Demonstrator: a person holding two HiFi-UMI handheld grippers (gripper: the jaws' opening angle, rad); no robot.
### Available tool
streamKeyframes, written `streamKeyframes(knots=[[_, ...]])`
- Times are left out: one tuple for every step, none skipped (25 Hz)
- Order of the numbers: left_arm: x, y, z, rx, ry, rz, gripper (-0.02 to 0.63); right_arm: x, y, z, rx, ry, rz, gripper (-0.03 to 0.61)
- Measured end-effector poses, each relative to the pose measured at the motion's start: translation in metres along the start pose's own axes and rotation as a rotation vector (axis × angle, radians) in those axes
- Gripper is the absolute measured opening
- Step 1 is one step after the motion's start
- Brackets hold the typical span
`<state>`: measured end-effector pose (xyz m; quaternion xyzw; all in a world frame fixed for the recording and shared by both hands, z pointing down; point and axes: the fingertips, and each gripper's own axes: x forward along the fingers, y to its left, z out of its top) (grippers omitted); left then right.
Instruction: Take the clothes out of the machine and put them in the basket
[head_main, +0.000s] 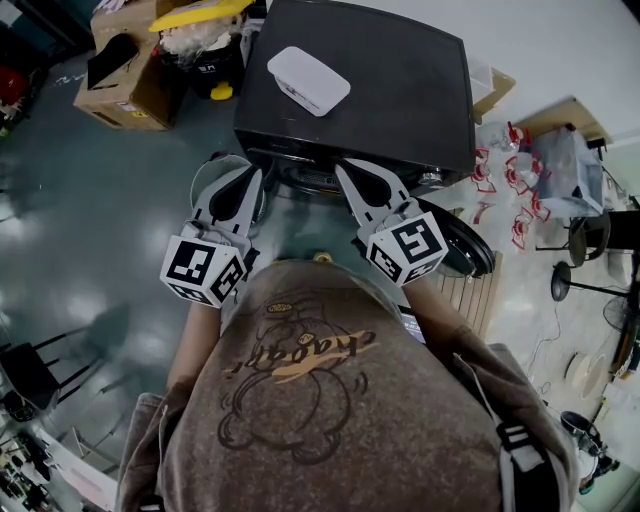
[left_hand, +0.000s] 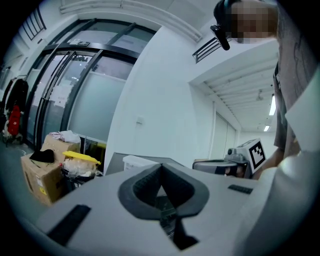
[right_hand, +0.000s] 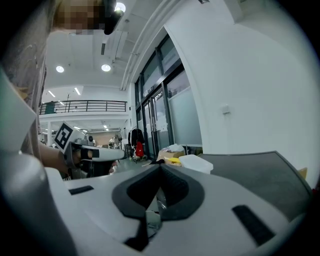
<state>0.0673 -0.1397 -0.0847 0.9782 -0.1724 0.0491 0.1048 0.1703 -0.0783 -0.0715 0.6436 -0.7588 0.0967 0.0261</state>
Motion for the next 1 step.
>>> streamKeyframes(knots=[[-0.0004,0.0001,-0.0009,-0.003,0.004,0.001,0.008,-0.0005,-0.0005,-0.0002,0.000,0.001,0.000,-0.005]])
